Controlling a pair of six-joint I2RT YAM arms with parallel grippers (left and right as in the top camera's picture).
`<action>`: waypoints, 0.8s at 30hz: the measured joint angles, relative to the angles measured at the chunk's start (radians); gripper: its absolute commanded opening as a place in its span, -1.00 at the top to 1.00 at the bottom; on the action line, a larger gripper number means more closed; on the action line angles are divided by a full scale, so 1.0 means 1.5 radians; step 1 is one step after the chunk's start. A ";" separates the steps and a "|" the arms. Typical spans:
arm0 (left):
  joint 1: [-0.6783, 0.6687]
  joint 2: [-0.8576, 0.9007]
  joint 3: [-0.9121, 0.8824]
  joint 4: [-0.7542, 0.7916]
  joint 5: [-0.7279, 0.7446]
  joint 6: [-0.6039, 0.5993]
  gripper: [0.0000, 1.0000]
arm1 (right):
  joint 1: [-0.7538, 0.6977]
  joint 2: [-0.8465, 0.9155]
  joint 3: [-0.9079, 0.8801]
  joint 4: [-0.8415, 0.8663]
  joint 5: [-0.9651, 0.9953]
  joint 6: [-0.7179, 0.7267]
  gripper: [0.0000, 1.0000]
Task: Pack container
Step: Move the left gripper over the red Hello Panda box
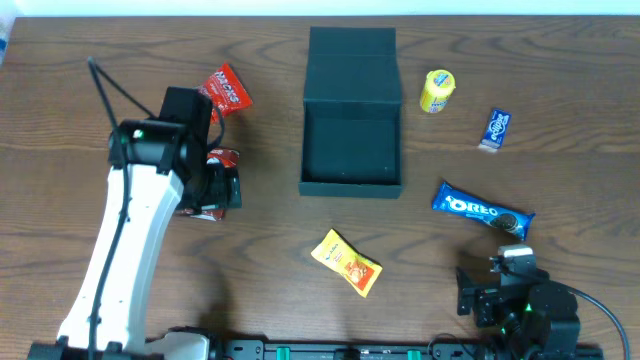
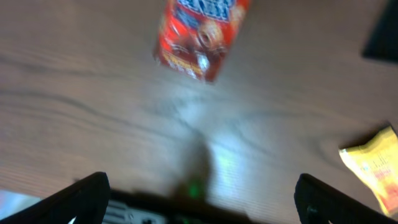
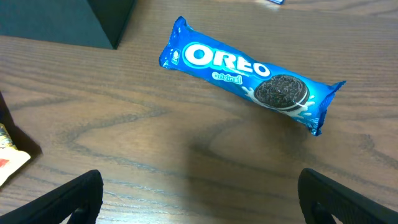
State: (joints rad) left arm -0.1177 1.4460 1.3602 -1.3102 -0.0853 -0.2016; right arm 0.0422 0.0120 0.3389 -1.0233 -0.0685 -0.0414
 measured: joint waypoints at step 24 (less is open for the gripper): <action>0.005 0.035 -0.215 0.385 -0.093 0.235 -0.91 | 0.000 0.000 0.000 0.000 0.000 0.000 -0.99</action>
State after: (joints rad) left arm -0.1108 1.4982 1.0378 -0.7326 -0.2245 0.1509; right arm 0.0422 0.0120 0.3389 -1.0237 -0.0685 -0.0414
